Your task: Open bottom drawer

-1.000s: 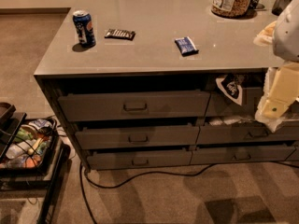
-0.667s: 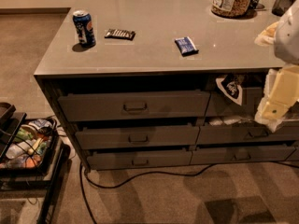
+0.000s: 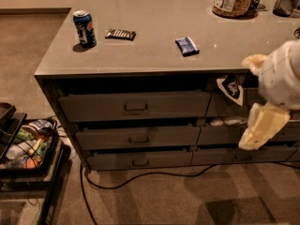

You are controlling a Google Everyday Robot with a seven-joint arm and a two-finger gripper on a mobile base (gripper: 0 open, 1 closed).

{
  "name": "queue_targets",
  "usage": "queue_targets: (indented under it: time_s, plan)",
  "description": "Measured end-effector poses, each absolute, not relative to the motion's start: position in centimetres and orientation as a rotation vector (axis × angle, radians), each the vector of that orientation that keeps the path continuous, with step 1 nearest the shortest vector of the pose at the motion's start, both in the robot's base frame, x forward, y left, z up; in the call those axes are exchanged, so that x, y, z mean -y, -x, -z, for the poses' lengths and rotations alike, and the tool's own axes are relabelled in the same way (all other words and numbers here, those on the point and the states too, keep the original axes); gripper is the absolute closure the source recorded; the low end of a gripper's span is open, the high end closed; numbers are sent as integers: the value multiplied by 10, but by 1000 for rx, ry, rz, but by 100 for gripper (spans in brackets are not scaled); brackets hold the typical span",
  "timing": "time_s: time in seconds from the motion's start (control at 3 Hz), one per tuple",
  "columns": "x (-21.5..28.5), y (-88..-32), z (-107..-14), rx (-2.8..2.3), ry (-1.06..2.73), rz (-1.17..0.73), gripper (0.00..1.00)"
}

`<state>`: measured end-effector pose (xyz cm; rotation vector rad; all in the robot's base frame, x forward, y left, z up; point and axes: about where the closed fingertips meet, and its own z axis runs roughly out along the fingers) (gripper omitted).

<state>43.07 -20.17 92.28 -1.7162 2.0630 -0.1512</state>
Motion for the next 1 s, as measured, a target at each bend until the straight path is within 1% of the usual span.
queue_targets:
  time_s: [1.0]
  plan:
    - [196,-441,-923,-2003,1676,170,0]
